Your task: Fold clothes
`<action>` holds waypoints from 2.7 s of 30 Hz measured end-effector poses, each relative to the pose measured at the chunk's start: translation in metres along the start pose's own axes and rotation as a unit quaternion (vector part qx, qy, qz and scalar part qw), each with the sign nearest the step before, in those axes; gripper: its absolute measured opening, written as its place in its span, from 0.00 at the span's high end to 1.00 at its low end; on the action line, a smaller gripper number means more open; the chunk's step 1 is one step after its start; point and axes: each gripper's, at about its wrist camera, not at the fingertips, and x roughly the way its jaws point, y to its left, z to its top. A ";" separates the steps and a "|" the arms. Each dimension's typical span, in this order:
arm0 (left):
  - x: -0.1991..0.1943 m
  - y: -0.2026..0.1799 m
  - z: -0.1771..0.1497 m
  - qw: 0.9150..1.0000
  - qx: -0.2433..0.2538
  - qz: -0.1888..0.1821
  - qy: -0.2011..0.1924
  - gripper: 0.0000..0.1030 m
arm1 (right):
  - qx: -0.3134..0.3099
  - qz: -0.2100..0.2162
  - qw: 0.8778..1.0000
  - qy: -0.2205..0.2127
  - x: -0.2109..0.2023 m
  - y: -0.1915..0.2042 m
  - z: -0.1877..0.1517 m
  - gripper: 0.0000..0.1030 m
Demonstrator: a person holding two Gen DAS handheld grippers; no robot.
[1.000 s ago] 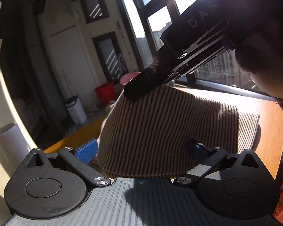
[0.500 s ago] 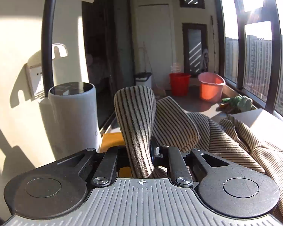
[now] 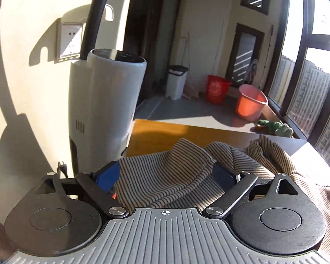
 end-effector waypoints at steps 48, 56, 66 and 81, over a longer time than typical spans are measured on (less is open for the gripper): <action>-0.040 -0.065 -0.121 0.970 0.076 -0.206 0.106 0.00 | 0.323 -0.212 0.914 -0.127 -0.025 -0.275 0.060 0.89; -0.040 -0.062 -0.118 0.968 0.081 -0.210 0.112 0.00 | 0.402 -0.180 0.897 -0.025 0.000 -0.313 0.010 0.89; -0.028 -0.058 -0.103 0.968 0.055 -0.213 0.122 0.00 | 0.385 -0.143 0.911 -0.034 -0.065 -0.285 0.003 0.79; -0.002 -0.078 -0.101 0.966 0.064 -0.230 0.103 0.00 | 0.280 -0.310 0.908 -0.019 -0.111 -0.228 -0.021 0.47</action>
